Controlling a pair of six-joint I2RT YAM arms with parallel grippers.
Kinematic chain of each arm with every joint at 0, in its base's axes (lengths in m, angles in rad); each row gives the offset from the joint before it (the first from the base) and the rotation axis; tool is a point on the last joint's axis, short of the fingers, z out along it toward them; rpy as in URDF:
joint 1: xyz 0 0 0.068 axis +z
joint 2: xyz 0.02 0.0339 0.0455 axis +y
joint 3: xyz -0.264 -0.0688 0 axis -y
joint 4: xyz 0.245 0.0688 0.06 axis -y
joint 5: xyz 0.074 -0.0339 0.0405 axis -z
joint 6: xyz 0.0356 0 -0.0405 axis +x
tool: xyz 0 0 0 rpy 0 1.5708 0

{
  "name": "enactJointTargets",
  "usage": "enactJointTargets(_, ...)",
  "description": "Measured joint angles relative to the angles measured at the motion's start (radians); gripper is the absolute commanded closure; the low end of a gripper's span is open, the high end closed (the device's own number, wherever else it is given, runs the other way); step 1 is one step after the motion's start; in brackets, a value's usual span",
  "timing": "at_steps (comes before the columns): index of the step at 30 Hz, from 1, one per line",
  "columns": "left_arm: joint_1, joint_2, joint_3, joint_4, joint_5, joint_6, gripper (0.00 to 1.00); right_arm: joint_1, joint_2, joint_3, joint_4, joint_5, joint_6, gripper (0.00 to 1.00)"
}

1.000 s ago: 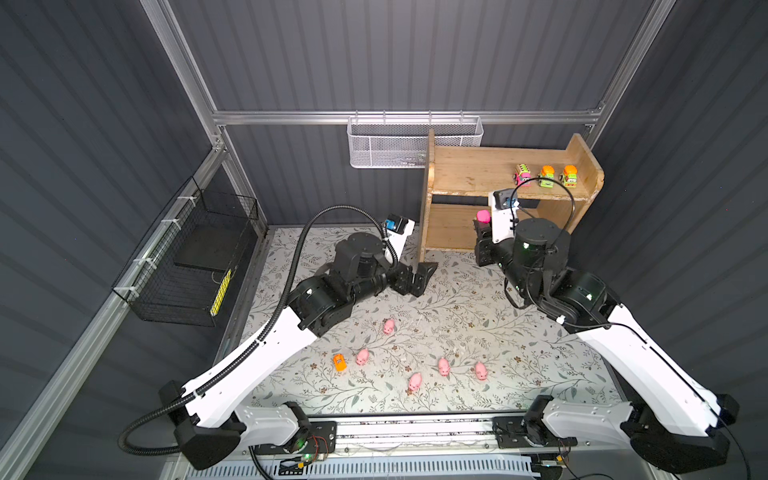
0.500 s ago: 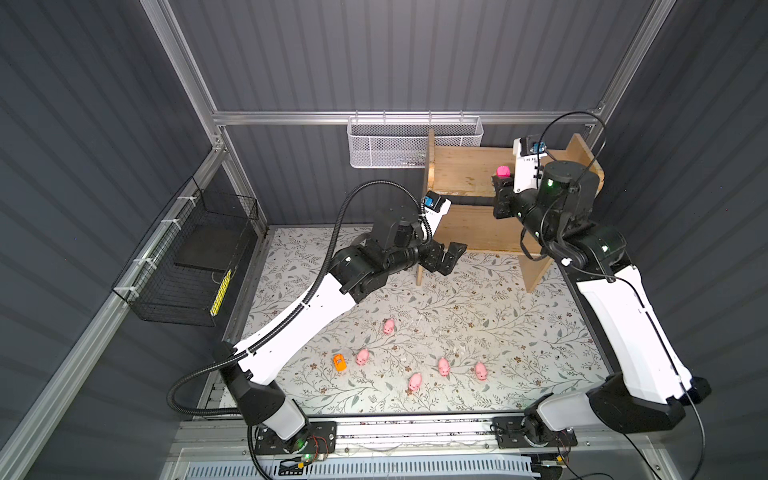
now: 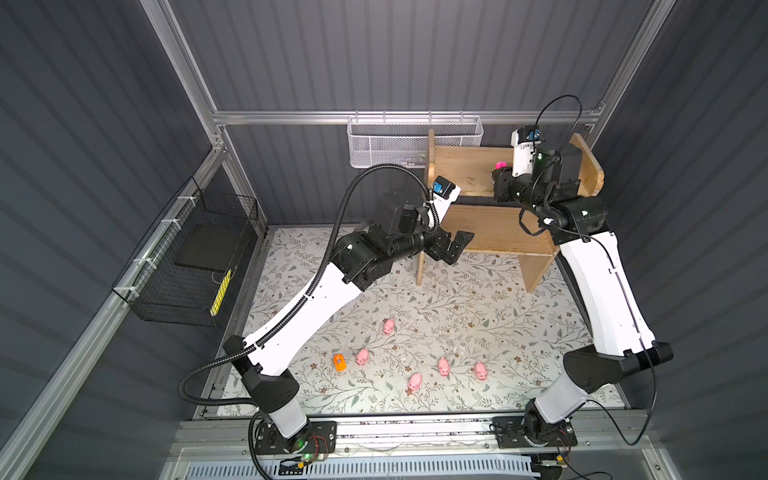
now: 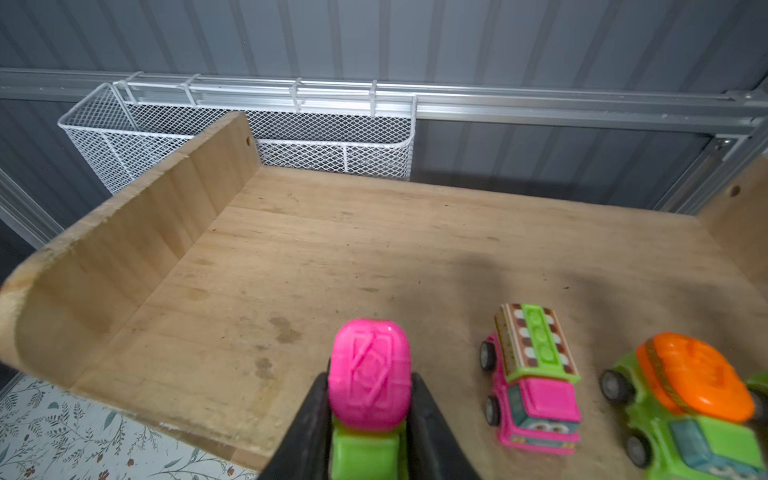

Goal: Place and organize the plastic toys onto the shelf
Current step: 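Lower the truck beside the other trucks and open the right gripper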

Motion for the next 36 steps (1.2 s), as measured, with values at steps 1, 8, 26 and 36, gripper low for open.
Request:
enactJointTargets(1,0.0,0.005,0.006,-0.004,0.0,0.004,0.0,-0.002,0.006,0.005,-0.002,-0.003,0.002,0.7)
enactJointTargets(8,0.0,0.043,0.061,-0.018,0.0,0.029,0.0,-0.013,0.046,0.063,-0.01,-0.018,0.011,0.69)
enactJointTargets(26,0.0,0.043,0.068,-0.021,-0.012,0.049,0.0,-0.026,0.053,0.067,-0.026,-0.014,0.019,0.68)
enactJointTargets(36,0.0,0.042,0.039,-0.017,-0.019,0.053,0.0,-0.034,0.055,0.064,-0.026,-0.011,0.028,0.67)
